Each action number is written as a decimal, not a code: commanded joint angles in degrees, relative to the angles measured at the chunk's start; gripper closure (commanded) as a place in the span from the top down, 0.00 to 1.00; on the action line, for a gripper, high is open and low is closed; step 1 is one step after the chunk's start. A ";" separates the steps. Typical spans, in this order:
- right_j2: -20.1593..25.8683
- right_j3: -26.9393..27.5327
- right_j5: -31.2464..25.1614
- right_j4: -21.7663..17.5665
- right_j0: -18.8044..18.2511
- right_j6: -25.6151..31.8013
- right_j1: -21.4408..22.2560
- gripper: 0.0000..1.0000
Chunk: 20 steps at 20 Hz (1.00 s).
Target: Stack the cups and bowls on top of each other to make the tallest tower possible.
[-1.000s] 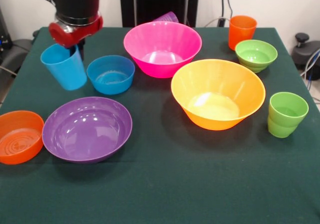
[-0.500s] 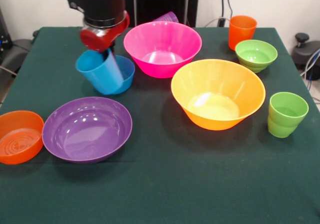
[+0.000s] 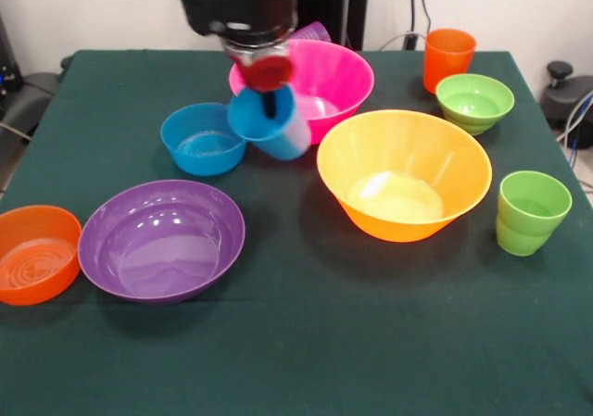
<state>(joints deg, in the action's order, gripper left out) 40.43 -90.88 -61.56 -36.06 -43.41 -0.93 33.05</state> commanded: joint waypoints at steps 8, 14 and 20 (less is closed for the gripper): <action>16.61 12.66 -12.29 -7.96 2.55 69.86 -10.28 0.00; 16.66 13.07 -12.50 -7.47 3.21 80.04 -9.22 0.00; 16.61 5.65 -10.27 -8.31 -0.09 86.85 -3.39 0.00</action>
<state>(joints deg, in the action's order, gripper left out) 56.14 -82.83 -67.64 -39.81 -42.62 73.91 26.13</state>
